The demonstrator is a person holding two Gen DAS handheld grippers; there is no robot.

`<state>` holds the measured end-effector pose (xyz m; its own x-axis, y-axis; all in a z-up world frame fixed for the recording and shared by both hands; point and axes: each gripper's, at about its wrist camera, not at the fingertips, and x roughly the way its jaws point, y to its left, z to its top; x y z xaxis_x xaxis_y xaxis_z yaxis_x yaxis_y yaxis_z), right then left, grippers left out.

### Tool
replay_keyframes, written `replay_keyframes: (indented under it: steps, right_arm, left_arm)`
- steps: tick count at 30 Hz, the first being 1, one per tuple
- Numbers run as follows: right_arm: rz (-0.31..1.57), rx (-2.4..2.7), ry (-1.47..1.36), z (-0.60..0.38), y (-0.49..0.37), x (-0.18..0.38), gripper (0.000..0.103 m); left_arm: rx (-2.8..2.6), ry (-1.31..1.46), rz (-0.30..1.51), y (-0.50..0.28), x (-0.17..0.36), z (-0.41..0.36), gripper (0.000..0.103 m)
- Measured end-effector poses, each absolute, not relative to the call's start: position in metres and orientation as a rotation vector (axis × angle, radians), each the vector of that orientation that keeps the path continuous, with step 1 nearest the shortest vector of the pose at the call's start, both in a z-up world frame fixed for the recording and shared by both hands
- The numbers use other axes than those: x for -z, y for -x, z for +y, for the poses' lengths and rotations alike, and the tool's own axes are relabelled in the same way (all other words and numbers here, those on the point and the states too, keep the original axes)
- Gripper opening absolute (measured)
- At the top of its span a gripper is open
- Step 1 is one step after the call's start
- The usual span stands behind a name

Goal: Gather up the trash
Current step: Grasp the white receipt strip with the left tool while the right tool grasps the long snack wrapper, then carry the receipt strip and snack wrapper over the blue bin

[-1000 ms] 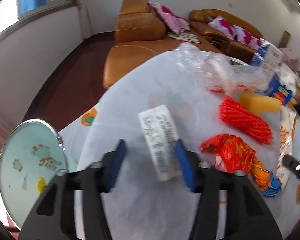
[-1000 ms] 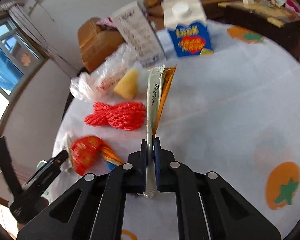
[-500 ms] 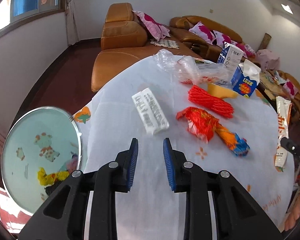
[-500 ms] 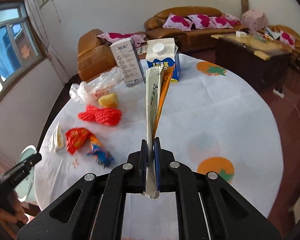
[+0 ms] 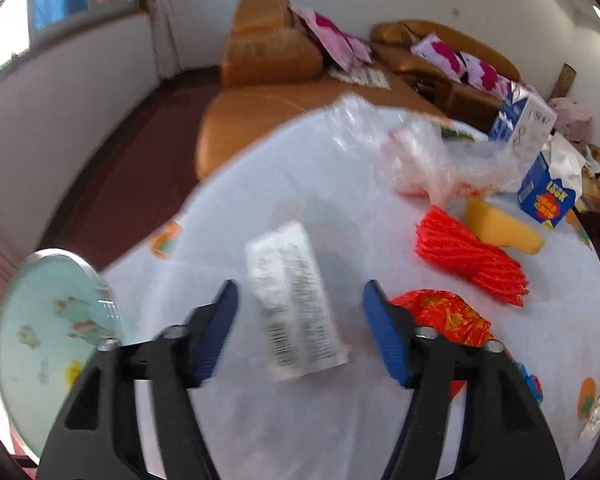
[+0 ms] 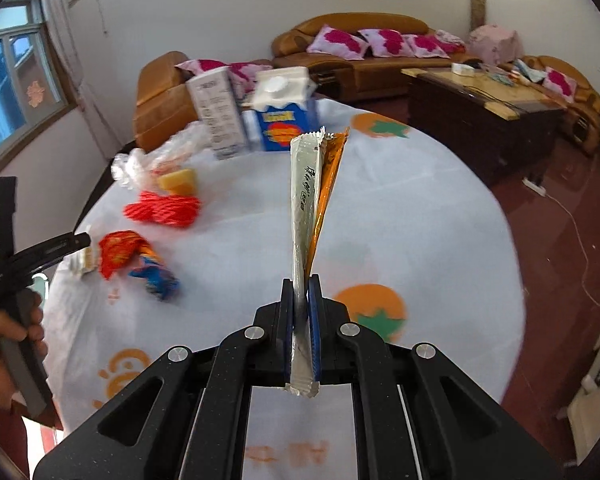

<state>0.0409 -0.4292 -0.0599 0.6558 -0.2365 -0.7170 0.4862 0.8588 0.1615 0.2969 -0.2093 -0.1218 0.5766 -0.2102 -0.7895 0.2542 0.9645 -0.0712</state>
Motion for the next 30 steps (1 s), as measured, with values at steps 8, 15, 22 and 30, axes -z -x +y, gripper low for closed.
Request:
replay_keyframes:
  steps: [8,15,22,30]
  right_arm:
    - [0.736,0.413,-0.358,-0.428,-0.037,0.057,0.008]
    - [0.711,0.263,-0.315,-0.371,-0.059,0.044,0.008]
    - [0.709,0.083,-0.266,-0.300,-0.083,0.033,0.008]
    - [0.727,-0.048,-0.224,-0.237,-0.102,0.030,0.008]
  left_arm:
    - [0.292,-0.147,0.823,-0.260,0.107,-0.205,0.032]
    - [0.239,-0.153,0.775,-0.213,0.083,-0.154,0.032]
    - [0.177,-0.106,0.761,-0.186,0.076,-0.098,0.032]
    - [0.102,-0.079,0.763,-0.173,0.077,-0.052,0.032]
